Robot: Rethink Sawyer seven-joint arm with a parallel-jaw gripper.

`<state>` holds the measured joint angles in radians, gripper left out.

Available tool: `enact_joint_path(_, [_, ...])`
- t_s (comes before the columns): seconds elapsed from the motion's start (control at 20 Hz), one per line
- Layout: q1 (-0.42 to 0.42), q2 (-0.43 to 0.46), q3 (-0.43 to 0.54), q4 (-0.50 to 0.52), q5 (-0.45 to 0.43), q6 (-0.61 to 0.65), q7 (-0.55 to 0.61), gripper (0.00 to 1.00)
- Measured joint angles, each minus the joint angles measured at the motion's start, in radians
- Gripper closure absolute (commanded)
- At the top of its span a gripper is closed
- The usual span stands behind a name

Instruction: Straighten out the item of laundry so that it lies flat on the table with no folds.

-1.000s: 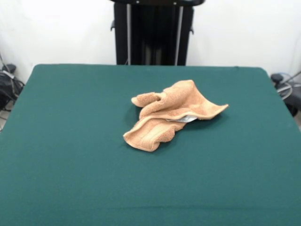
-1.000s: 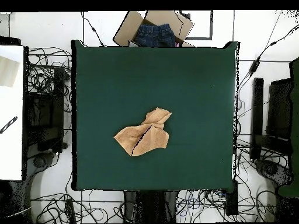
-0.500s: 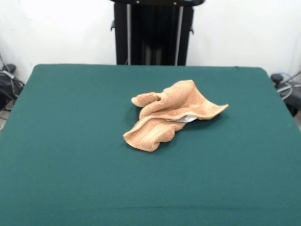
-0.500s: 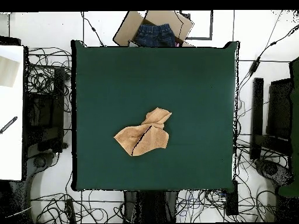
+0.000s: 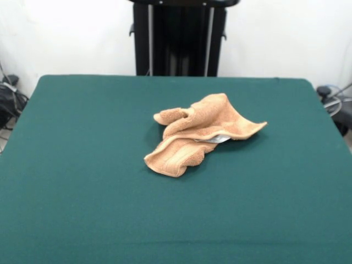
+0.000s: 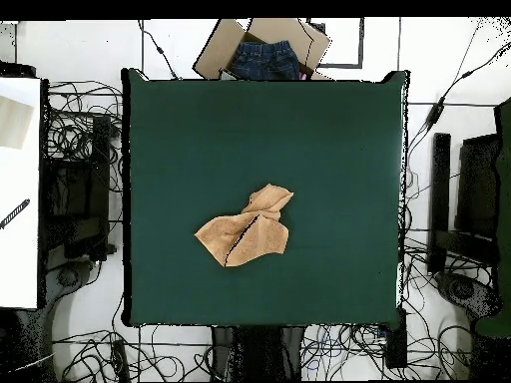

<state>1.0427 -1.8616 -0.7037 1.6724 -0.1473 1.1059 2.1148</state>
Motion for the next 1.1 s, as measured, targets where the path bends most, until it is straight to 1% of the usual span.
enact_joint_path(0.5, [0.001, -0.013, -0.026, 0.020, 0.014, -0.095, -0.018, 0.00])
enact_joint_path(0.75, [0.011, -0.016, -0.036, 0.015, -0.006, -0.089, -0.019, 0.00])
enact_joint_path(0.85, [0.026, -0.017, -0.036, 0.002, -0.033, -0.055, -0.019, 0.00])
enact_joint_path(1.1, [0.098, -0.036, -0.029, -0.034, -0.119, 0.150, -0.019, 0.00])
